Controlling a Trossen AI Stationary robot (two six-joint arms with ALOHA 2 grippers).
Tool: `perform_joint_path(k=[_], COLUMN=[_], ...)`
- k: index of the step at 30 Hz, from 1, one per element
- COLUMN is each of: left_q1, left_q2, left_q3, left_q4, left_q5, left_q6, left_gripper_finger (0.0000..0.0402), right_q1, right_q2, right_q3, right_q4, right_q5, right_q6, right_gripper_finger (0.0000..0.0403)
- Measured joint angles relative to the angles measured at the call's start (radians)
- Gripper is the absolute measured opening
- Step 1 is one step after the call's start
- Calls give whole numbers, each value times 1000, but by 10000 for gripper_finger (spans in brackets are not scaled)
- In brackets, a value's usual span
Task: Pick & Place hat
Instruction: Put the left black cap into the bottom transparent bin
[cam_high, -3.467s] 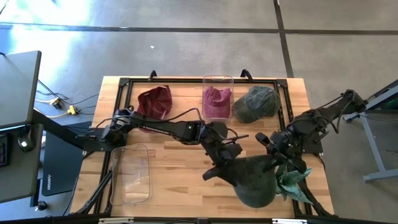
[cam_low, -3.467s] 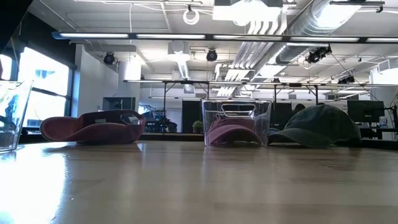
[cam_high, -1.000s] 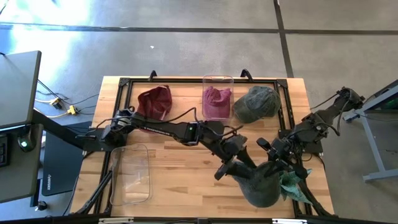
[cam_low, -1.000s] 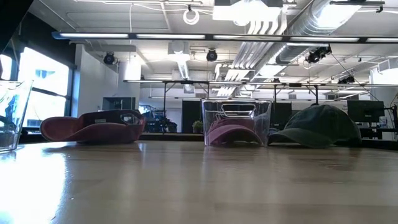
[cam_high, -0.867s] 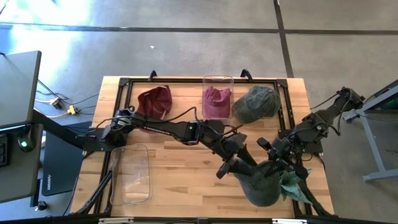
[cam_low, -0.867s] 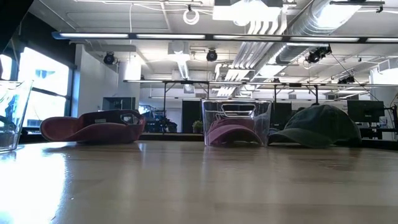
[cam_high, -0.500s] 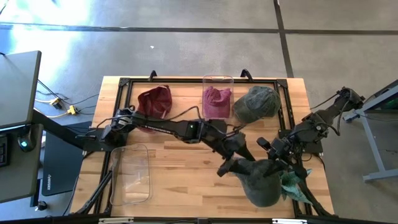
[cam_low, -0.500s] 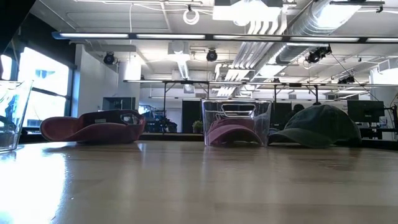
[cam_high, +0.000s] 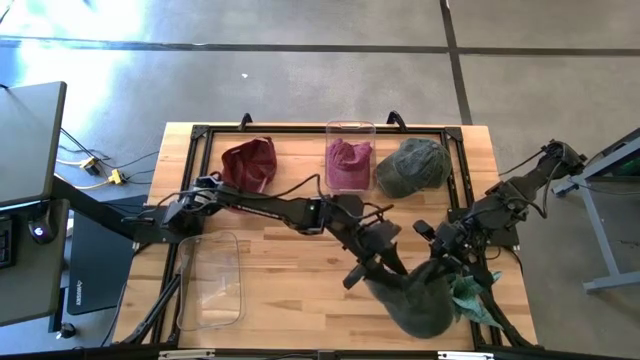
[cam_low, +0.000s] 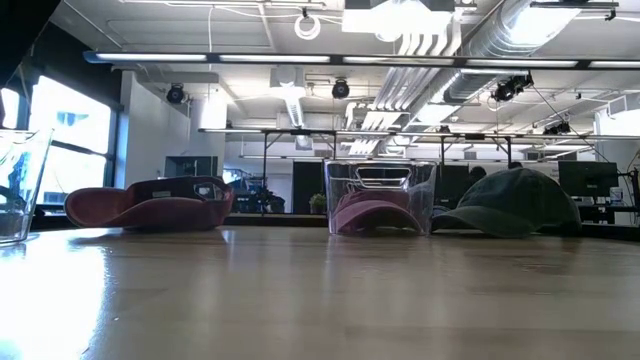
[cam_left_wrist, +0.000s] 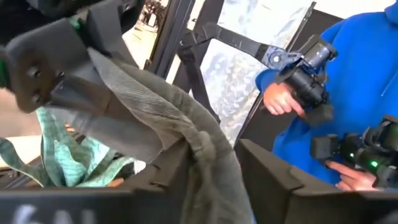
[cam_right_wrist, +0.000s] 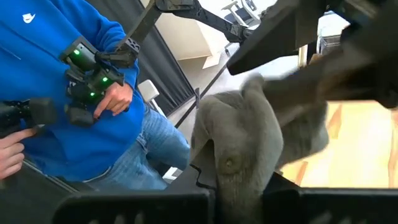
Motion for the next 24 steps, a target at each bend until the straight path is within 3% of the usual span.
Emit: perform_joint_path(k=[7, 11, 16, 24], left_q1=[-1, -1, 3, 4], left_q2=[0, 0, 0, 0], left_q3=[0, 0, 0, 0], left_q4=[-9, -12, -12, -10], left_q5=[19, 16, -27, -27], left_q6=[0, 0, -31, -130], left_gripper_finger=[25, 11, 64, 224], right_q1=[0, 0, 0, 0], right_q2=[0, 1, 0, 0], right_q3=[0, 0, 0, 0], right_q4=[-1, -1, -1, -2], right_q5=[16, 17, 24, 40], right_q6=[3, 3, 3, 3], right_gripper_finger=[3, 7, 5, 6])
